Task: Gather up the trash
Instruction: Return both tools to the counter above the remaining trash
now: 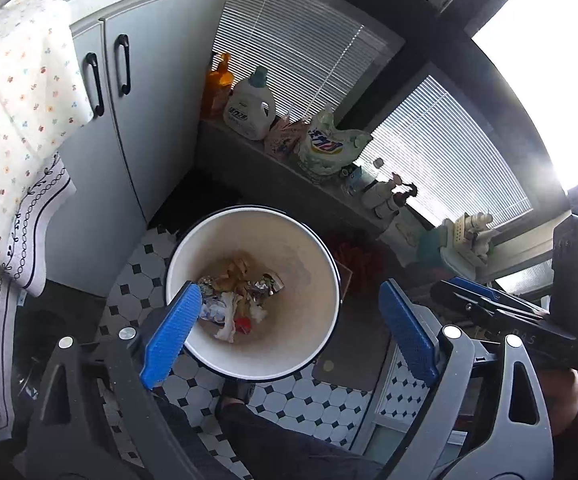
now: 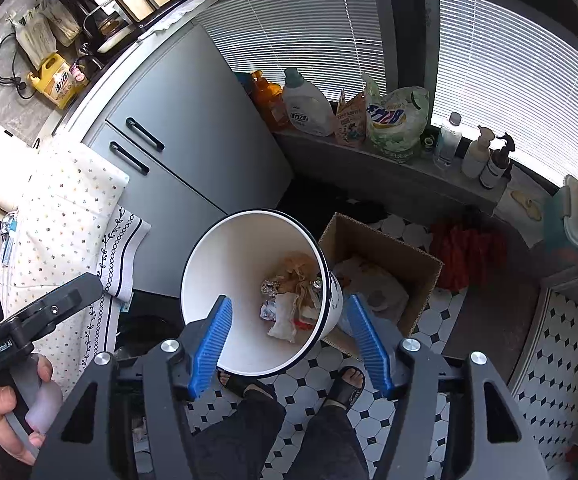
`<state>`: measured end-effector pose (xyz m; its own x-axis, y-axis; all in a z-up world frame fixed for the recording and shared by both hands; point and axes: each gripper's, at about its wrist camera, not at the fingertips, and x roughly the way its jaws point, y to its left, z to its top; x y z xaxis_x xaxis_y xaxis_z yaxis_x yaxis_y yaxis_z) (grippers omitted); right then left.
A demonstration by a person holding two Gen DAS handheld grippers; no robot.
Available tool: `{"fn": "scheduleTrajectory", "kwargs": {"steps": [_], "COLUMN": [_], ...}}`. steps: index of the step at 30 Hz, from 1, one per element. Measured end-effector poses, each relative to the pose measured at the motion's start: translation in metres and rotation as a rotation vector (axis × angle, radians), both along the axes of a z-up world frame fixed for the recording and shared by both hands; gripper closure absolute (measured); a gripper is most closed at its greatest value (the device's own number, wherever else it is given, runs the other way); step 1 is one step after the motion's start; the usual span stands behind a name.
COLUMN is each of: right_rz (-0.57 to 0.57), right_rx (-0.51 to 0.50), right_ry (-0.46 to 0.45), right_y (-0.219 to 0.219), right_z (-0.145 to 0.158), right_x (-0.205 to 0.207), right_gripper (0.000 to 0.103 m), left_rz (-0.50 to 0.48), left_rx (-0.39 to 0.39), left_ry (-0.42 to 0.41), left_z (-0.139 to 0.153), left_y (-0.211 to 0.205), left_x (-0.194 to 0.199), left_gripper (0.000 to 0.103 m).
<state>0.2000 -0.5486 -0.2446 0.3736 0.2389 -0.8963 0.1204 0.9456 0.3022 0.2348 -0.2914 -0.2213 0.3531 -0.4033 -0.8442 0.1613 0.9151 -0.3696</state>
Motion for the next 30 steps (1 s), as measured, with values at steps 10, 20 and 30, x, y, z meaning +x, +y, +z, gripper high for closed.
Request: {"fn": "scheduleTrajectory", "kwargs": {"steps": [10,20,30], "right_rz": [0.075,0.219,0.355], "right_rx": [-0.037,-0.042,-0.039], "right_ry": [-0.073,-0.187,-0.27], "right_y": [0.056,0.161,0.292], "right_z": [0.027,0.074,0.118], "right_x": [0.033,0.07,0.105], "right_gripper": [0.018,0.008,0.008], "left_rz": [0.215,0.405,0.569], "left_rx": [0.064,0.086,0.102], "left_ry": [-0.063,-0.153,-0.243], "left_z": [0.031,0.069,0.105], "left_y": [0.1,0.212,0.337], "left_x": [-0.006,-0.016,-0.02], "left_gripper": [0.011,0.01,0.009]}}
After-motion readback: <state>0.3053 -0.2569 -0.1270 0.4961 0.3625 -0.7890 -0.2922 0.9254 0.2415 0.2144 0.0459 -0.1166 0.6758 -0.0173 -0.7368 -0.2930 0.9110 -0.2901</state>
